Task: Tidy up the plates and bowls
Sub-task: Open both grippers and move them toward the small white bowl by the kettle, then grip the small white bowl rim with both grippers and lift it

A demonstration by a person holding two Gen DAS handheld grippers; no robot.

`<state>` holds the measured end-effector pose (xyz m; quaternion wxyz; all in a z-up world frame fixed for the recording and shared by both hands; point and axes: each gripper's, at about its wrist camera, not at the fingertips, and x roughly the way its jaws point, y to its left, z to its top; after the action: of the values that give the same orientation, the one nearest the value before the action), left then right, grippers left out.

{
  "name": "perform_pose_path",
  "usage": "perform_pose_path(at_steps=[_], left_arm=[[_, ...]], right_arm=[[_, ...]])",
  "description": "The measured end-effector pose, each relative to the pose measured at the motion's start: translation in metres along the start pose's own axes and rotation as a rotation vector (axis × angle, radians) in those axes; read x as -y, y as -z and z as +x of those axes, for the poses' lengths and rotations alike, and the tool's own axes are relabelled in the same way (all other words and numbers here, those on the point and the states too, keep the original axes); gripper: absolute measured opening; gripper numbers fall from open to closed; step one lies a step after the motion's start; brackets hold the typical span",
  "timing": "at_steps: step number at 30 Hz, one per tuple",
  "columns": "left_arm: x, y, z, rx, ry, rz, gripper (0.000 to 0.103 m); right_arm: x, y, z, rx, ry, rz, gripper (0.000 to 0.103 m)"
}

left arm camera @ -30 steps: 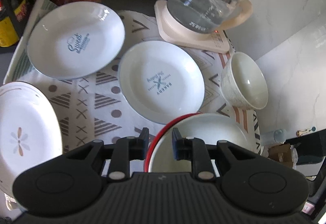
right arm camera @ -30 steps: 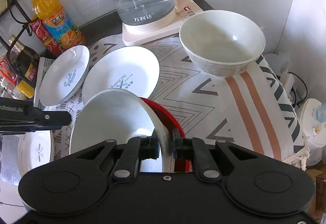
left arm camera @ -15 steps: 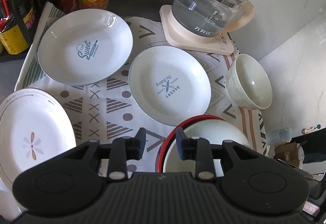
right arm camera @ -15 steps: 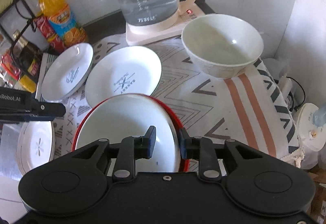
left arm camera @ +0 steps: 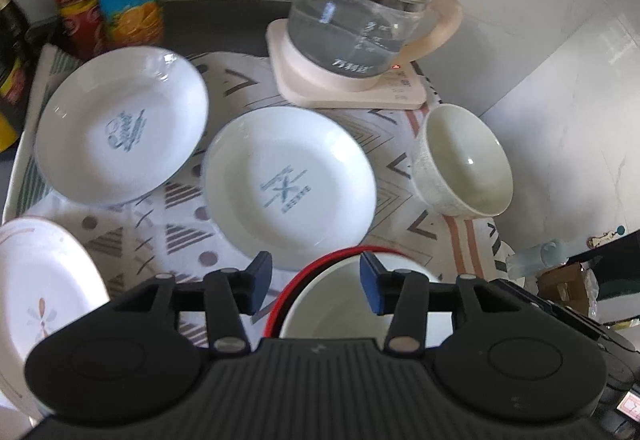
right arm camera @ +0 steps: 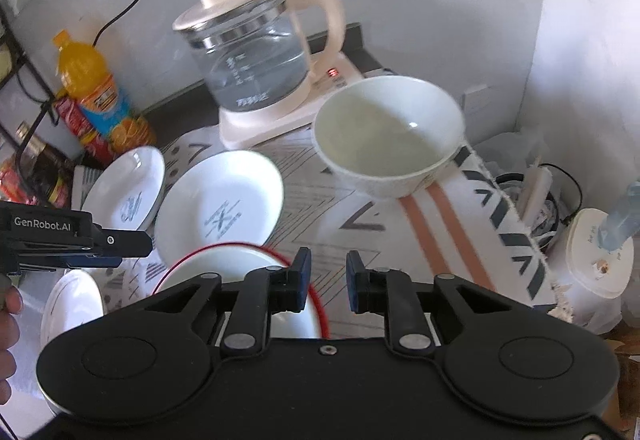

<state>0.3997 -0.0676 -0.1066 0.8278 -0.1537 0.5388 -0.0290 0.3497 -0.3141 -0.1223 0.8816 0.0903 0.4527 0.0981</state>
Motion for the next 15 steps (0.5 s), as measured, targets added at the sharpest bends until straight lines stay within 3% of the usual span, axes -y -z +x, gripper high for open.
perform_pose_path(at_steps=[5, 9, 15], left_arm=[[0.016, -0.013, 0.009, 0.003, 0.017, 0.035, 0.053], [0.030, -0.024, 0.018, 0.017, 0.020, 0.060, 0.064], [0.053, -0.044, 0.040, 0.008, 0.040, 0.100, 0.066]], right_arm=[[0.016, -0.004, 0.000, 0.024, 0.025, 0.055, 0.048], [0.028, -0.010, 0.000, 0.046, 0.039, 0.092, 0.052], [0.052, -0.023, 0.009, 0.068, 0.062, 0.174, 0.054]])
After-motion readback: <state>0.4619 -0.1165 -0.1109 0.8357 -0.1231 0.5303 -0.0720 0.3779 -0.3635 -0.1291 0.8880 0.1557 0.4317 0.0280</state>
